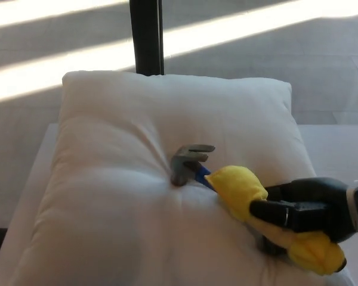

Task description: A hammer is kept on the right hand side and a pillow is kept on the left hand side on the desk infront of the robot and the robot uses its right hand to pick up the hammer and makes a downward swinging motion to hit the pillow

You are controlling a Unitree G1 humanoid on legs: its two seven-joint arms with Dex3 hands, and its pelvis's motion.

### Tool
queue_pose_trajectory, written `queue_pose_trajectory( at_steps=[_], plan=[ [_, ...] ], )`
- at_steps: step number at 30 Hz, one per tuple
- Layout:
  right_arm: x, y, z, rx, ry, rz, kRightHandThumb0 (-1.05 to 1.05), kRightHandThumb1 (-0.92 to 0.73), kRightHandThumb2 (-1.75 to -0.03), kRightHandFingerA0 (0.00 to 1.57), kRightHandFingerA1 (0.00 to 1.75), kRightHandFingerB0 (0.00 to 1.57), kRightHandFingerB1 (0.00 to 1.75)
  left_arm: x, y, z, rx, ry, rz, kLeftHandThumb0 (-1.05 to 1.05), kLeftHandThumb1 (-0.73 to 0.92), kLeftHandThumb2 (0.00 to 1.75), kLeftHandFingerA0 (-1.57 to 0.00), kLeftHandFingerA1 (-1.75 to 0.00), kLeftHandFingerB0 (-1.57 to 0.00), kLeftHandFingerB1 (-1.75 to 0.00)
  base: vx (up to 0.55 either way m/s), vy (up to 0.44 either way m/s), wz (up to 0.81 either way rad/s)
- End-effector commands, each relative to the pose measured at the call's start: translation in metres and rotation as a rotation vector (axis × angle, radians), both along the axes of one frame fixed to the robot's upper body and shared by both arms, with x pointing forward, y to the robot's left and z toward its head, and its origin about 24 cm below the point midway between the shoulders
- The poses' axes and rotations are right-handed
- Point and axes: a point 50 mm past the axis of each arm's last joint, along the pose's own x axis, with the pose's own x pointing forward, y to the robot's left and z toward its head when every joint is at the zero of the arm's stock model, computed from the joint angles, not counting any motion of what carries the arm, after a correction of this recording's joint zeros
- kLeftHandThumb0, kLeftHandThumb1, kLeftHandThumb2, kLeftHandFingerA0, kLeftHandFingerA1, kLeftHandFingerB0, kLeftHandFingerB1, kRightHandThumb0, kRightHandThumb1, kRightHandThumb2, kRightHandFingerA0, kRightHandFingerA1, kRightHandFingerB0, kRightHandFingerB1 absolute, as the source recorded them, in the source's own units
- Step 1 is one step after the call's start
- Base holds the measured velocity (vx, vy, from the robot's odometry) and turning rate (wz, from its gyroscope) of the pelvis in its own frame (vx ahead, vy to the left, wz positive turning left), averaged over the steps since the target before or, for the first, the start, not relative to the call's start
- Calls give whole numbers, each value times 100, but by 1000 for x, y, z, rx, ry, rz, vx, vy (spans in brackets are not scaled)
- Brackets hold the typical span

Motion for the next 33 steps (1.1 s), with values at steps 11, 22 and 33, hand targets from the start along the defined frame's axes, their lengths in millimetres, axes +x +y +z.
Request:
queue_pose_trajectory(
  at_steps=[11, 22, 33],
  plan=[
    [-7, -27, -48, -209, 25, -71, -38, -50, -128, 105, 175, 71, 172, -4, 11, 8, 37, -13, 3, -61, 72, 62, -67, -55, -58, -46, 0, 0, 0],
    [-3, -7, -12, -99, -43, 7, -36, -55, -124, 106, 175, 74, 175, -9, 11, 7, 52, 11, 15, -63, 72, 62, -70, -55, -60, -47, 0, 0, 0],
    [35, -23, 97, 182, -279, -177, -37, -67, -104, 104, 175, 72, 158, -11, 11, 5, 33, 9, 23, -61, 73, 62, -69, -56, -58, -46, 0, 0, 0]
  ],
)
